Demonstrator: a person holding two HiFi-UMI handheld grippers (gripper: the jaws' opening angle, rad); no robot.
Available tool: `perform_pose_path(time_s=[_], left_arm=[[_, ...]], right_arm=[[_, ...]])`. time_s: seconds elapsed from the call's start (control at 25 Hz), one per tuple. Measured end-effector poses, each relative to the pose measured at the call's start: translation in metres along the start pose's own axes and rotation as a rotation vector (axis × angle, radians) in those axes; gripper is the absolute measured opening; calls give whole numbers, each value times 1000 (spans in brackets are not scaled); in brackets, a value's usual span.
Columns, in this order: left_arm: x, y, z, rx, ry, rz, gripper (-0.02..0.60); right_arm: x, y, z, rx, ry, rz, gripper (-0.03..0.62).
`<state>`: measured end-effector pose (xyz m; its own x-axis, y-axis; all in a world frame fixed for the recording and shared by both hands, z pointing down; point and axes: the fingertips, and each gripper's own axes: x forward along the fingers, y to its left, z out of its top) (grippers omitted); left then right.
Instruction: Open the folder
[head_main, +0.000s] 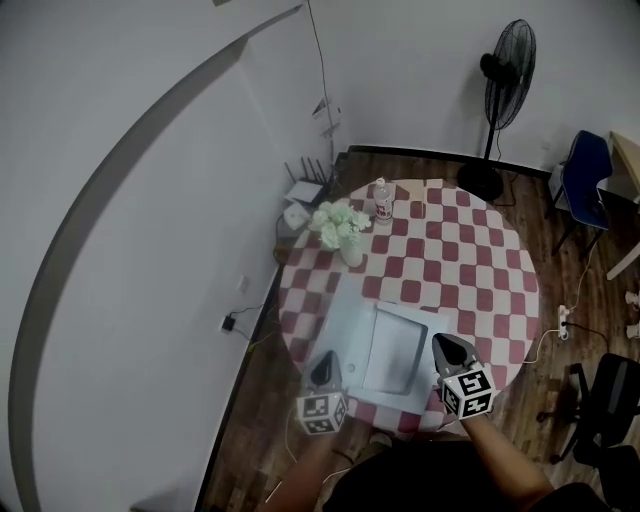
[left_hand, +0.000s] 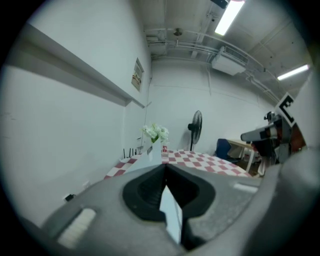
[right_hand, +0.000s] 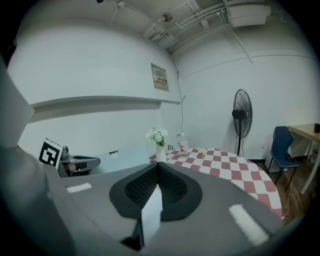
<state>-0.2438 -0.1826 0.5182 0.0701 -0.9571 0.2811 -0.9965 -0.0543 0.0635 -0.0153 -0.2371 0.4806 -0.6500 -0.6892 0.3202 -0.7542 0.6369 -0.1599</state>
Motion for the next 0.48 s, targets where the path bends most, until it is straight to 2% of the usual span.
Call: perform_pose_path(time_s=[0.48], left_arm=[[19, -19, 25, 32, -37, 27, 3]], right_arm=[[-13, -52, 16, -20, -38, -47, 2]])
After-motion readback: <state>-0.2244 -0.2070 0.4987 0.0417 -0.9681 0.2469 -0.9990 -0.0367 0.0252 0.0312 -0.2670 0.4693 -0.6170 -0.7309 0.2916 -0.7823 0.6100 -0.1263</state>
